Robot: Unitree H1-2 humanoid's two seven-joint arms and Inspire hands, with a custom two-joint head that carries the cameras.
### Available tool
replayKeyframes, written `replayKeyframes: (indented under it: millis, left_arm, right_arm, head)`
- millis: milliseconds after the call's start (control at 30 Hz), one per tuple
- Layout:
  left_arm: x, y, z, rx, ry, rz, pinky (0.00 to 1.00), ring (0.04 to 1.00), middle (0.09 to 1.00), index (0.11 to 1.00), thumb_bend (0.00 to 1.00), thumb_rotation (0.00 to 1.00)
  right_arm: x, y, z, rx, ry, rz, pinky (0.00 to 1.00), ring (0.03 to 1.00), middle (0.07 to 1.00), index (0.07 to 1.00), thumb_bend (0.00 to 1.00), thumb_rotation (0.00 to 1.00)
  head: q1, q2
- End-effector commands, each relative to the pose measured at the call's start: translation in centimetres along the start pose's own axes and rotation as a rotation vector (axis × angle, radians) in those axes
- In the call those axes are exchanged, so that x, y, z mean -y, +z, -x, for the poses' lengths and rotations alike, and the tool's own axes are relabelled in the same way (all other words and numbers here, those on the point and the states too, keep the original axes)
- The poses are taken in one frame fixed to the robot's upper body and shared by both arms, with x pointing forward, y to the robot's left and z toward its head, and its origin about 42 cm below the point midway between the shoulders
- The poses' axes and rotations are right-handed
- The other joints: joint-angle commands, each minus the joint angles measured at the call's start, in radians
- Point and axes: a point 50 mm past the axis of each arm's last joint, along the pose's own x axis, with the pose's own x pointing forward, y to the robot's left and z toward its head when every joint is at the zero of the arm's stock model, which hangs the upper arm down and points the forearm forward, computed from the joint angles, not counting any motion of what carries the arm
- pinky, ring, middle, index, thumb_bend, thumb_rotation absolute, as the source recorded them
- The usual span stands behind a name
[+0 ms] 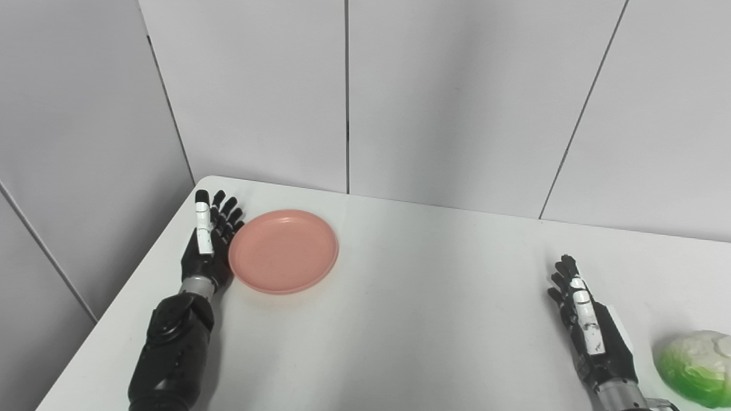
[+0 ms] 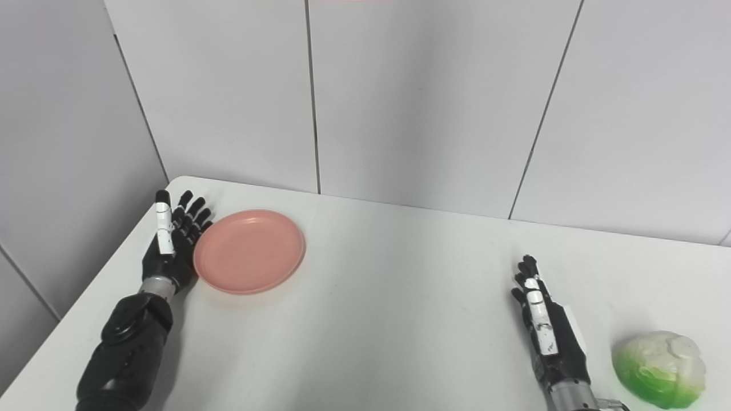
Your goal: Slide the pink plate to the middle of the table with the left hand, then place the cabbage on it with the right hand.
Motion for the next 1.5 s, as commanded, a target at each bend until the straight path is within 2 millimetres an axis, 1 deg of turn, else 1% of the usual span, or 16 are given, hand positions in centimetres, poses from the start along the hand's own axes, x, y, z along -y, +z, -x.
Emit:
replayKeyframes:
  millis: [0,267,333,400,533,633,800,933,1000,1100,1267,1467]
  left_arm:
    - [1.6,0.1,-0.1,-0.013,-0.048,-0.016,0.99,0.988,0.984,0.981,0.88,1.0]
    - [4.9,-0.1,0.5,-0.037,-0.094,-0.044,0.97,0.958,0.954,0.957,0.88,0.97]
    - [5.9,-0.2,0.7,-0.054,-0.108,-0.041,0.97,0.956,0.952,0.955,0.89,0.97]
    - [6.8,-0.3,0.9,-0.062,-0.133,-0.042,0.97,0.96,0.953,0.955,0.88,0.97]
    - [8.2,-0.3,1.4,-0.07,-0.176,-0.072,0.96,0.952,0.948,0.951,0.88,0.97]
    - [9.0,-0.4,1.7,-0.076,-0.22,-0.079,0.97,0.964,0.963,0.962,0.87,0.98]
    - [11.5,-0.6,2.6,-0.079,-0.283,-0.105,0.97,0.953,0.955,0.954,0.88,0.96]
    - [13.0,-0.7,3.3,-0.082,-0.353,-0.128,1.0,0.973,0.973,0.976,0.87,0.99]
    - [13.7,-1.0,3.6,-0.086,-0.382,-0.135,1.0,0.99,0.988,0.993,0.86,0.99]
    - [14.8,-1.7,4.2,-0.094,-0.405,-0.157,1.0,0.981,0.986,0.994,0.87,0.99]
    - [16.4,-3.1,4.9,-0.123,-0.46,-0.182,1.0,0.984,0.995,1.0,0.83,1.0]
    - [18.0,-4.8,5.9,-0.141,-0.504,-0.179,1.0,0.989,1.0,1.0,0.82,1.0]
  right_arm:
    - [0.3,0.3,0.0,0.01,0.003,0.015,1.0,1.0,1.0,1.0,0.21,1.0]
    - [0.3,0.2,0.0,0.005,-0.001,0.01,1.0,1.0,0.998,0.995,0.22,1.0]
    - [0.3,0.2,0.0,0.001,0.003,0.009,1.0,1.0,0.999,0.998,0.22,1.0]
    - [0.2,0.3,0.1,-0.001,0.001,0.006,1.0,1.0,1.0,1.0,0.22,1.0]
    - [0.1,0.4,0.1,-0.008,-0.011,0.012,1.0,0.998,0.997,0.996,0.21,1.0]
    - [0.0,0.5,0.1,-0.015,-0.011,0.019,1.0,0.997,0.997,0.997,0.2,1.0]
    - [-0.1,0.5,0.1,-0.004,-0.012,0.017,0.99,0.987,0.988,0.983,0.19,1.0]
    - [-0.3,0.4,0.1,-0.002,-0.018,0.014,0.99,0.982,0.983,0.98,0.2,1.0]
    - [-0.3,0.3,0.1,0.001,-0.017,0.01,0.99,0.983,0.982,0.976,0.2,1.0]
    - [-0.3,0.2,0.1,0.002,-0.014,0.003,0.99,0.98,0.981,0.977,0.21,1.0]
    - [-0.6,0.2,0.0,-0.005,-0.02,0.003,0.98,0.974,0.974,0.971,0.24,1.0]
    - [-0.9,0.1,0.0,0.001,-0.026,0.005,0.96,0.963,0.968,0.967,0.21,1.0]
  head:
    - [0.0,0.001]
    - [-0.004,0.006]
    - [-0.006,0.006]
    - [-0.007,0.006]
    - [-0.014,0.008]
    - [-0.019,0.01]
    - [-0.03,0.014]
    - [-0.041,0.017]
    - [-0.05,0.018]
    - [-0.061,0.021]
    - [-0.074,0.023]
    - [-0.091,0.027]
